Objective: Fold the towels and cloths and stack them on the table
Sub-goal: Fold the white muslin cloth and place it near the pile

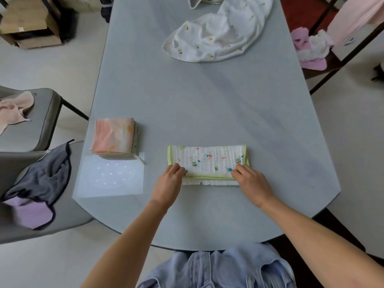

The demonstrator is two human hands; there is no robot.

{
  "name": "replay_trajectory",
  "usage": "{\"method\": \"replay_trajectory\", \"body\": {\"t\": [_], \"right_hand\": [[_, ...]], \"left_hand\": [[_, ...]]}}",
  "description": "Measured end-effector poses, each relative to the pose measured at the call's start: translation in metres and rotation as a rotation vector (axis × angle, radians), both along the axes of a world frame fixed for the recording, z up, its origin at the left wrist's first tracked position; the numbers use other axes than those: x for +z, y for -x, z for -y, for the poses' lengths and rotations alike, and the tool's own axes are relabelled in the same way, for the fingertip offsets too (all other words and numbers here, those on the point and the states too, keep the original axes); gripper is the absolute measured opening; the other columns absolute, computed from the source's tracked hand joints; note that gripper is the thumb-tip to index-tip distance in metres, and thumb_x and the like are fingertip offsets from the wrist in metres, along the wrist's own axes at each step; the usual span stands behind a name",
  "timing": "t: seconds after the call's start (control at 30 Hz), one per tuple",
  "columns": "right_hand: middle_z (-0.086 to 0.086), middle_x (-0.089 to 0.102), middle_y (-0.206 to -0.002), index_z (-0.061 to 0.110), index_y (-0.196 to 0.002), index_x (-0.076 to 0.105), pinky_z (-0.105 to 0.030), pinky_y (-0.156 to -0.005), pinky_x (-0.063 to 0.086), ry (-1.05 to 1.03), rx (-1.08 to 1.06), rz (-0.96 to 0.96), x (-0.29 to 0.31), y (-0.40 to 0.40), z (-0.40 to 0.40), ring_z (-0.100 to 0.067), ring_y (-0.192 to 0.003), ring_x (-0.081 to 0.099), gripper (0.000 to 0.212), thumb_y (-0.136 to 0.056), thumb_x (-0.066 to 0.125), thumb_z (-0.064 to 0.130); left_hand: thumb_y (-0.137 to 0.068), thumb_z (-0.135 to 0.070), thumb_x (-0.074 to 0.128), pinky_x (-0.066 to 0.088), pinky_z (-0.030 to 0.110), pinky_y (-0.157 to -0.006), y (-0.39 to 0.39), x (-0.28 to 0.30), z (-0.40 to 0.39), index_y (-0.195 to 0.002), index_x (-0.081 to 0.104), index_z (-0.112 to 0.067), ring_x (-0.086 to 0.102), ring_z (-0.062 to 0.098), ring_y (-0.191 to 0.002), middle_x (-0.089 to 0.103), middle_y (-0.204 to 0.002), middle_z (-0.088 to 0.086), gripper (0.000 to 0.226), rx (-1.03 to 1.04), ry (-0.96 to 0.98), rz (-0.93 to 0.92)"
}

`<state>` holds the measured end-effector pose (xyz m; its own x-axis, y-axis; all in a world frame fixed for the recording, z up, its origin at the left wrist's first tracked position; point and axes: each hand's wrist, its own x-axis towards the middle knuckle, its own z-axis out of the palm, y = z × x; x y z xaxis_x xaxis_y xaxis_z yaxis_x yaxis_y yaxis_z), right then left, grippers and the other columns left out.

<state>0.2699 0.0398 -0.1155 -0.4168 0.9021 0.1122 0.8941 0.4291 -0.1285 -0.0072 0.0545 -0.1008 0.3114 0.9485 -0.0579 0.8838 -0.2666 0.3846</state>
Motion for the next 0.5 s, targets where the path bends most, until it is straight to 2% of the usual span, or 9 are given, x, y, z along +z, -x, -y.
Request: {"method": "replay_trajectory", "body": {"t": [0.1,0.27,0.4,0.5], "right_hand": [[-0.003,0.056,-0.081,0.021,-0.089,0.041,-0.031,-0.042,0.043,-0.027,-0.006,0.021,0.003,0.003,0.006,-0.023,-0.074,0.060,0.020,-0.075,0.040,0.007],[-0.003,0.054,-0.076,0.017,-0.087,0.049,-0.035,-0.067,0.037,-0.130,0.053,0.068,-0.001,-0.003,0.013,-0.025,-0.071,0.054,0.019,-0.076,0.042,0.003],[-0.004,0.054,-0.076,0.016,-0.083,0.056,-0.035,-0.072,0.035,-0.138,0.080,0.089,-0.006,-0.007,0.018,-0.025,-0.071,0.055,0.019,-0.075,0.044,0.004],[-0.004,0.055,-0.075,0.016,-0.078,0.060,-0.032,-0.071,0.033,-0.114,0.124,0.084,-0.004,-0.006,0.017,-0.023,-0.075,0.051,0.021,-0.075,0.043,0.006]], "left_hand": [[-0.075,0.007,0.067,0.050,0.040,-0.043,0.000,-0.001,0.005,-0.086,0.061,-0.006,0.057,0.032,-0.078,0.057,-0.086,0.008,0.019,0.018,0.004,-0.005],[-0.073,0.000,0.073,0.049,0.036,-0.039,-0.003,0.000,0.012,-0.083,0.060,-0.008,0.058,0.028,-0.077,0.057,-0.085,0.006,0.018,0.002,-0.022,-0.001],[-0.068,-0.004,0.079,0.045,0.031,-0.036,-0.006,0.000,0.018,-0.080,0.061,-0.010,0.059,0.024,-0.075,0.058,-0.082,0.002,0.023,-0.039,-0.053,-0.043],[-0.058,-0.006,0.085,0.042,0.028,-0.041,-0.005,-0.003,0.021,-0.072,0.064,-0.015,0.059,0.021,-0.068,0.058,-0.073,-0.002,0.027,-0.084,-0.092,-0.144]]}}
